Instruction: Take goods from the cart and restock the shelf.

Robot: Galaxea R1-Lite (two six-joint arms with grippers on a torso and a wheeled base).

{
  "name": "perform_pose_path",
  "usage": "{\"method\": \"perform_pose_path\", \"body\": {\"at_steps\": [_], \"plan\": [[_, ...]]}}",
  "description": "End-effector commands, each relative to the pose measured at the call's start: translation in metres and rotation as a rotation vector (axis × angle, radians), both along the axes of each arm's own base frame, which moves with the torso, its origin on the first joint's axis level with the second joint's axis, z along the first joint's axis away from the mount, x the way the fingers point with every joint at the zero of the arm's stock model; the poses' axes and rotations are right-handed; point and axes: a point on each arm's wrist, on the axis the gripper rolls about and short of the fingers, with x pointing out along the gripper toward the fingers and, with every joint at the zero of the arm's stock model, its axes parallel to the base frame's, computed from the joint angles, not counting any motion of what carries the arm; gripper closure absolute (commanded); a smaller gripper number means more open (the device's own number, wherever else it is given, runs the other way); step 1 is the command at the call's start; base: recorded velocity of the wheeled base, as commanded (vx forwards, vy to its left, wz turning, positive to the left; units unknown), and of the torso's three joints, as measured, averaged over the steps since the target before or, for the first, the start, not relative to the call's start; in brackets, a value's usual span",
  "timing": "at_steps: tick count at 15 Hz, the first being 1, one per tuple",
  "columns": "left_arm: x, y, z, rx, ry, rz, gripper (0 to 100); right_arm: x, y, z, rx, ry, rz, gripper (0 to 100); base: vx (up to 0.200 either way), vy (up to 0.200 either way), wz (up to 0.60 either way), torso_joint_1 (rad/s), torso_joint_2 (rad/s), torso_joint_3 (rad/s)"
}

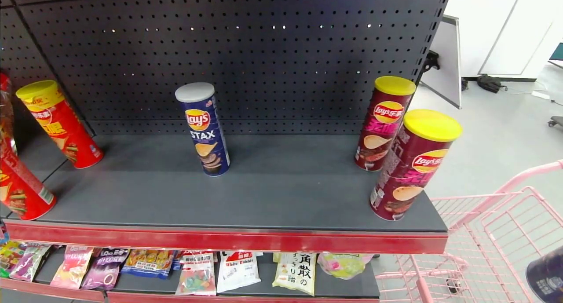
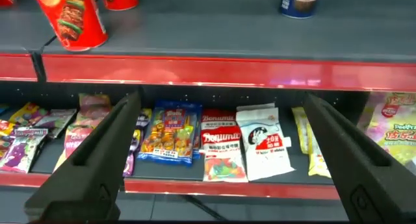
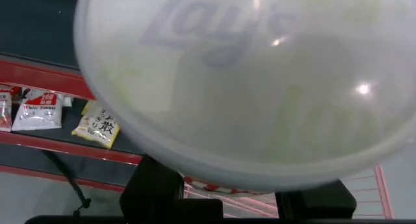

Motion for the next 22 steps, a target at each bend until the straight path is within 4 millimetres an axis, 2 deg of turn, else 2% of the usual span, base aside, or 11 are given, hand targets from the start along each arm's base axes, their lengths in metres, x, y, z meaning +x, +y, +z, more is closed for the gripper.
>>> {"method": "perform_pose_path", "body": {"at_steps": [1,2,14,18,22], "plan": [[0.000,0.000,0.000,0.001,0.000,0.001,0,-0.019,-0.003,-0.015,0.018,-0.056,0.026,100,0.000,0.000,0.00,0.000,0.00,0.000],[0.000,0.000,0.000,0.001,0.001,0.001,0,-0.021,-0.004,-0.015,0.032,-0.066,0.024,100,0.000,0.000,0.00,0.000,0.00,0.000],[0.000,0.000,0.000,0.001,0.000,0.000,0,-0.028,-0.005,-0.022,0.047,-0.083,0.013,100,0.000,0.200,0.00,0.003,0.00,0.004],[0.000,0.000,0.000,0.001,0.000,0.001,0,-0.029,-0.004,-0.023,0.059,-0.087,0.069,100,0.000,0.200,0.00,0.001,0.00,0.000],[0.000,0.000,0.000,0.001,0.000,0.001,0,-0.032,-0.004,-0.023,0.065,-0.100,0.095,100,0.000,0.000,0.00,0.000,0.00,0.000]]}}
